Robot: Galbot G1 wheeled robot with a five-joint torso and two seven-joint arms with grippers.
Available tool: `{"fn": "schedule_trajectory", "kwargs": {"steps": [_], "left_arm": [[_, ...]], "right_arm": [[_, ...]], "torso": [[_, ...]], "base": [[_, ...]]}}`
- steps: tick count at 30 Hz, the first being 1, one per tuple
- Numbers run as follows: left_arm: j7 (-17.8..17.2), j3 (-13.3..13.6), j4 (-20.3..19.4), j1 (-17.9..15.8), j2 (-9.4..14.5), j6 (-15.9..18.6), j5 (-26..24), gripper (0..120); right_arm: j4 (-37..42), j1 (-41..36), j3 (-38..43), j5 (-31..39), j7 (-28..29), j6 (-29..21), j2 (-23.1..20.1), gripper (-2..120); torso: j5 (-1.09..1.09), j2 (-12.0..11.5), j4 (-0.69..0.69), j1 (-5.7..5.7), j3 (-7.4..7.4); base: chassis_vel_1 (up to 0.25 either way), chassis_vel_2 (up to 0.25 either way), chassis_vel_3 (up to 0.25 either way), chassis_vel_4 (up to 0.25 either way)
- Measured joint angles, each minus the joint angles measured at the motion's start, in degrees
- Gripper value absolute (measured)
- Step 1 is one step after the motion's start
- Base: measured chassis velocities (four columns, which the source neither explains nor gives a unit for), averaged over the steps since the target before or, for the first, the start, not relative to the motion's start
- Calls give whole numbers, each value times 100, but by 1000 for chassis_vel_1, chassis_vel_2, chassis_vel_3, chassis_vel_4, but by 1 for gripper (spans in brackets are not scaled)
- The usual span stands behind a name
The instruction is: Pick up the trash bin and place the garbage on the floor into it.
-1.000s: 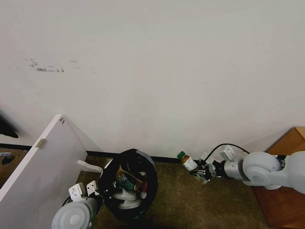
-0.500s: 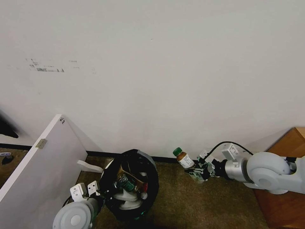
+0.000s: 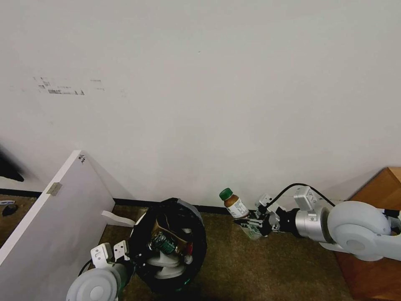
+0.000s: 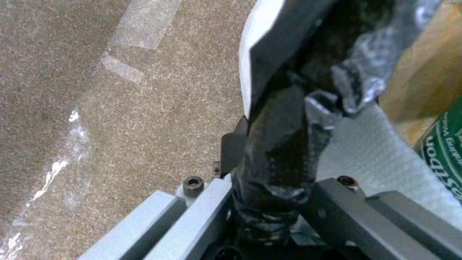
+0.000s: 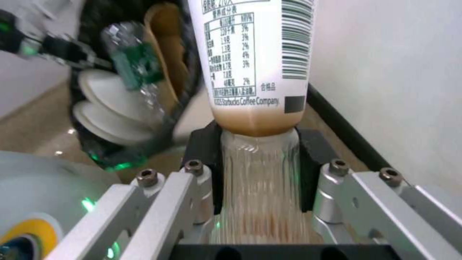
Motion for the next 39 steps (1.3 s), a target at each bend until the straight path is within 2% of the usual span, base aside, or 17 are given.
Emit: {"fn": "schedule_trajectory", "kwargs": {"steps": [7,13,24,33,39], "left_arm": [[-22,126,-90,84,-25,3,76,0],[60,258,4,9,-78,5,224,0],[77,341,26,-15,-166,9,328,0],[107,346,-147,234,-123,14,427,0],[174,373,-158,311,-184,14,607,0]], "right_arm": [[114,47,69,-80,-394,387,-54,25],[272,158,106,-36,-566,506,-39,25],[427,322,230,92,-812,688,-145,25],[414,341,372,116,-1094,891,-284,25],[437,303,396,109,-1209,988,-324,25]], "torso": [[0,0,1,0,0],[2,-1,0,0,0],[1,-1,0,0,0],[-1,-1,0,0,0],[1,-1,0,0,-1]], "base": [[0,0,0,0],[0,0,0,0],[0,0,0,0],[0,0,0,0],[0,0,0,0]]}}
